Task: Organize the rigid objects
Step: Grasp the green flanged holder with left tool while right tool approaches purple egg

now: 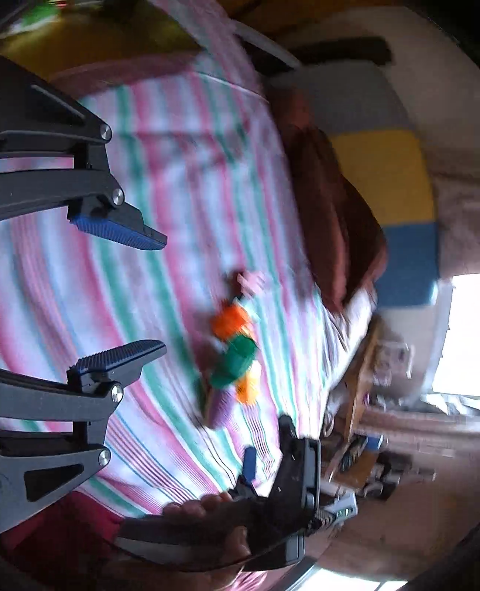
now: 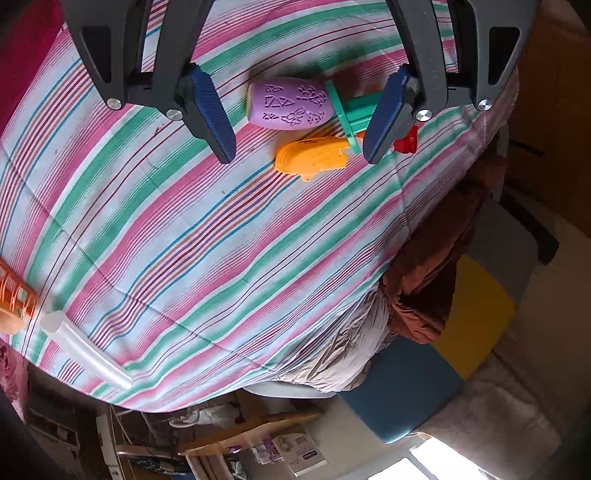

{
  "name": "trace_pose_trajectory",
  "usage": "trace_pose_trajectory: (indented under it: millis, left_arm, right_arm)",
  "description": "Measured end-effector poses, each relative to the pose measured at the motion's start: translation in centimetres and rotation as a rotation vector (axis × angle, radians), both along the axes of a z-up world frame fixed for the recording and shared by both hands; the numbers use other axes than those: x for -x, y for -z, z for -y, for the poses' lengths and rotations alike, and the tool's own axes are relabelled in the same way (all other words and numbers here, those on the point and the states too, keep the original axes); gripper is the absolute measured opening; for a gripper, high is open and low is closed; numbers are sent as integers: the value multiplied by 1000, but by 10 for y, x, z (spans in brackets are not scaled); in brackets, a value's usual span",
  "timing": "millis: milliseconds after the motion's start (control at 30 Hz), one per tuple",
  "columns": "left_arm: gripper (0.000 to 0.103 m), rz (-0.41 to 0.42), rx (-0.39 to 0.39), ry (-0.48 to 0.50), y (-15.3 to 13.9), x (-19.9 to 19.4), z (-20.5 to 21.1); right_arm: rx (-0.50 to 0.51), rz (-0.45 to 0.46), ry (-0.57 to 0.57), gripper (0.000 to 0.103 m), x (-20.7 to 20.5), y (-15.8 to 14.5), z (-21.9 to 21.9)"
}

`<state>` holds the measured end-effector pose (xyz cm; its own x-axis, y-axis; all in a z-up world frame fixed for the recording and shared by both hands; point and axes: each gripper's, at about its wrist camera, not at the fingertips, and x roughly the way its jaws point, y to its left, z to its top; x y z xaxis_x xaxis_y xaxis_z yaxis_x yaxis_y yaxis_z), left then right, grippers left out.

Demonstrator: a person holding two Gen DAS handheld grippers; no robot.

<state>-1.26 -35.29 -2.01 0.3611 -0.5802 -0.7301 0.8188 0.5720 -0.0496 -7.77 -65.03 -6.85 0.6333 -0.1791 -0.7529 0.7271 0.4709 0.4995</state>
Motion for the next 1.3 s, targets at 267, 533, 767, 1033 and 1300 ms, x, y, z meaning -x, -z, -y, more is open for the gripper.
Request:
trace_pose_trajectory:
  millis: [267,533,767,1033,1300]
  left_arm:
    - [81,148,-61,189,2,-9,80]
    - [82,191,-114,287,15,-29,151]
    - [56,110,-186,357,48,-25,176]
    - [31,73,-195,379,65,-1,110]
    - [35,-8,-133,302,63,9,52]
  right_arm:
    - [-68,22,31,73,7,6,7]
    - [-169,55,83,73,17,18,17]
    - [-175,31,72,73,14,22,18]
    - [-167,27,81,73,14,22,19]
    - [-172,18,107,73,20,24,22]
